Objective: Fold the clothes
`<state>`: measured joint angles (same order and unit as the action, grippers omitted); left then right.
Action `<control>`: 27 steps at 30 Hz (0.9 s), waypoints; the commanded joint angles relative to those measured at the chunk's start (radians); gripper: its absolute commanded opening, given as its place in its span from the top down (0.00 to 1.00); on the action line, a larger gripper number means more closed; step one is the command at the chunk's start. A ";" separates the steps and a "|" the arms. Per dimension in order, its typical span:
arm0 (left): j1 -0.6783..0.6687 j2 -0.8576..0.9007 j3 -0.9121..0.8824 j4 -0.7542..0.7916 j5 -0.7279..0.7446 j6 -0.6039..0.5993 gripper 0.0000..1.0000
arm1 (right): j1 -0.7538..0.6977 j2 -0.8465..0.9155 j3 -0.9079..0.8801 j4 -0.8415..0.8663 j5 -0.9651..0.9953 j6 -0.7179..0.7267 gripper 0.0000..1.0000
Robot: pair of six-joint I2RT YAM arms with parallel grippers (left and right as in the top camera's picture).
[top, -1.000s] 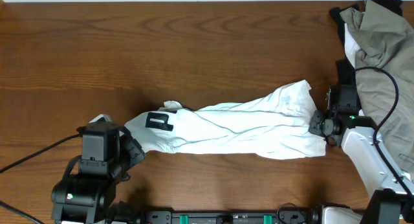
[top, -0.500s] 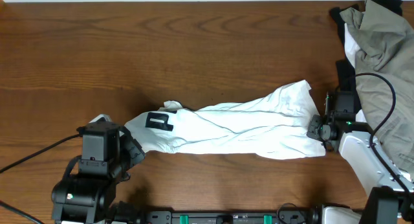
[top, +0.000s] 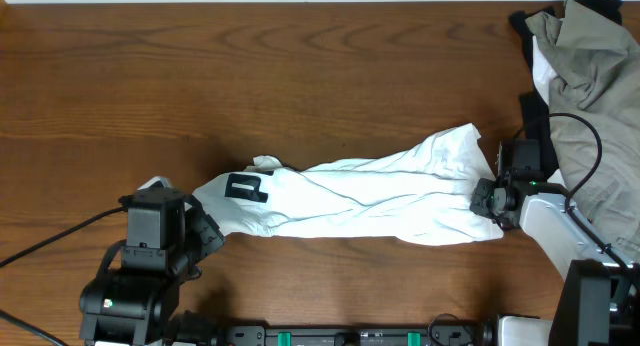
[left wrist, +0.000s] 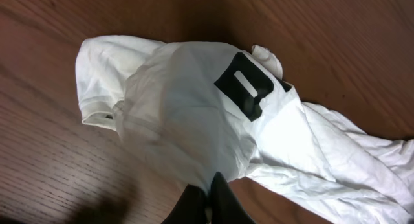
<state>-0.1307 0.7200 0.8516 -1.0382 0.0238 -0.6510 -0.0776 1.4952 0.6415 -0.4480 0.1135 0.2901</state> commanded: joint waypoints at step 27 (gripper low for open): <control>0.007 -0.003 0.015 0.000 0.002 0.011 0.94 | -0.011 -0.114 0.029 -0.103 0.093 0.035 0.67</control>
<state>-0.1307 0.7200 0.8516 -1.0382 0.0238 -0.6506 -0.0776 1.3880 0.6556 -0.5476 0.1581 0.3145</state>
